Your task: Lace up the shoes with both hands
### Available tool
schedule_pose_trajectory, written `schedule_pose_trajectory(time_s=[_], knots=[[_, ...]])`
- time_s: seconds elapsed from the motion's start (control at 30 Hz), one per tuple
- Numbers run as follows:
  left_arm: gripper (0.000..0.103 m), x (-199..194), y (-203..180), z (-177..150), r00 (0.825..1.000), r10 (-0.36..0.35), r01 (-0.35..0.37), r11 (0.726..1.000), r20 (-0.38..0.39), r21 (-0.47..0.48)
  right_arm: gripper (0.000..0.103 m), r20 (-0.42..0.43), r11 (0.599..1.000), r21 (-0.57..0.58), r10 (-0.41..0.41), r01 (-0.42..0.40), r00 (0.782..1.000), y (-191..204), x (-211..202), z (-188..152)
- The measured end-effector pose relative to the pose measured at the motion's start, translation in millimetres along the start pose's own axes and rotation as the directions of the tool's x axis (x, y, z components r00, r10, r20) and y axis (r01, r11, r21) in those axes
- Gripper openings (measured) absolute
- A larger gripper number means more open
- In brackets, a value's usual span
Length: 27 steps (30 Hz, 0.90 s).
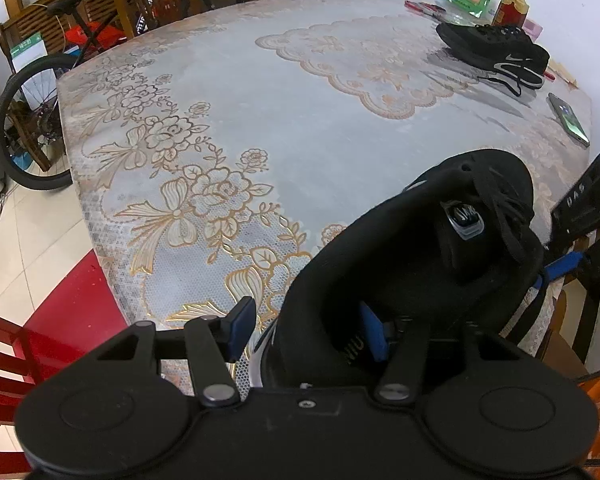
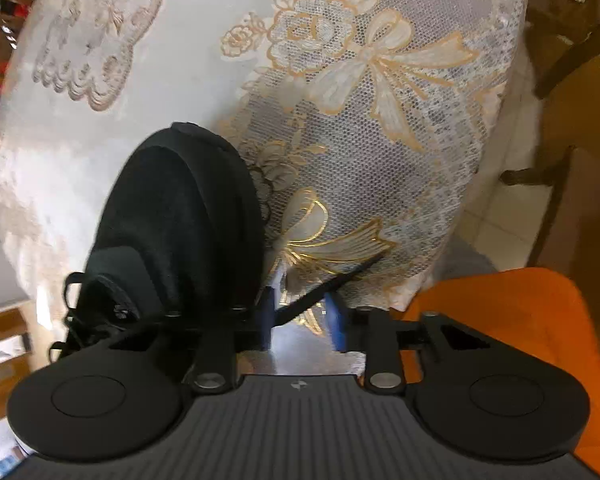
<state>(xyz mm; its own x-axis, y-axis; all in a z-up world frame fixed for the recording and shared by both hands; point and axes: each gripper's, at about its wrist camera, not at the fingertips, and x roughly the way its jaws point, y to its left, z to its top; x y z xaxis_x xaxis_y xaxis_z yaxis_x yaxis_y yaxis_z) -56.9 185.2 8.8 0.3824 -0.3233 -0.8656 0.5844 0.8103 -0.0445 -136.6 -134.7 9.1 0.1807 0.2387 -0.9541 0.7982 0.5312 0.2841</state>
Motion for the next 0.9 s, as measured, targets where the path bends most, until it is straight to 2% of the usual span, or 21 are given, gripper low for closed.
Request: schedule_pose_trajectory(time_s=[0.03, 0.17, 0.33, 0.43, 0.53, 0.6, 0.67, 0.73, 0.83, 0.87, 0.9], knots=[[0.053, 0, 0, 0, 1.000, -0.001, 0.001, 1.000, -0.001, 0.000, 0.000, 0.010, 1.000, -0.014, 0.003, -0.003, 1.000, -2, 0, 0], [0.053, 0, 1, 0, 1.000, -0.002, 0.002, 1.000, -0.004, -0.007, 0.000, 0.025, 0.997, -0.076, 0.014, -0.013, 1.000, -4, 1, -3], [0.053, 0, 0, 0, 1.000, 0.005, -0.005, 1.000, -0.011, -0.008, 0.000, 0.082, 0.974, -0.227, 0.009, 0.010, 0.997, 11, 6, -6], [0.053, 0, -1, 0, 1.000, 0.011, -0.011, 1.000, -0.015, -0.009, 0.000, 0.090, 0.962, -0.273, 0.040, -0.014, 0.995, 11, 0, -8], [0.053, 0, -1, 0, 1.000, 0.013, -0.013, 1.000, -0.019, -0.015, 0.000, 0.117, 0.937, -0.347, 0.078, -0.033, 0.990, 15, -11, -8], [0.053, 0, -2, 0, 1.000, 0.016, -0.016, 1.000, -0.023, -0.018, 0.000, 0.146, 0.898, -0.438, 0.120, -0.045, 0.982, 23, -28, -8], [0.053, -1, -2, 0, 0.999, 0.021, -0.022, 0.999, -0.029, -0.025, 0.000, 0.170, 0.824, -0.564, 0.171, -0.047, 0.971, 33, -41, -10], [0.053, -1, -2, -1, 0.999, 0.027, -0.029, 0.999, -0.034, -0.041, 0.000, 0.175, 0.709, -0.702, 0.261, -0.065, 0.949, 41, -59, -16], [0.053, -2, -2, -3, 0.999, 0.039, -0.042, 0.996, -0.035, -0.078, 0.000, 0.165, 0.454, -0.891, 0.380, -0.028, 0.910, 60, -90, -29], [0.053, -3, -3, -4, 0.998, 0.043, -0.046, 0.995, -0.036, -0.091, 0.000, 0.141, 0.381, -0.924, 0.399, -0.024, 0.906, 65, -96, -32], [0.053, -3, -3, -5, 0.998, 0.049, -0.052, 0.993, -0.036, -0.102, 0.000, 0.112, 0.340, -0.940, 0.403, -0.035, 0.908, 69, -100, -32]])
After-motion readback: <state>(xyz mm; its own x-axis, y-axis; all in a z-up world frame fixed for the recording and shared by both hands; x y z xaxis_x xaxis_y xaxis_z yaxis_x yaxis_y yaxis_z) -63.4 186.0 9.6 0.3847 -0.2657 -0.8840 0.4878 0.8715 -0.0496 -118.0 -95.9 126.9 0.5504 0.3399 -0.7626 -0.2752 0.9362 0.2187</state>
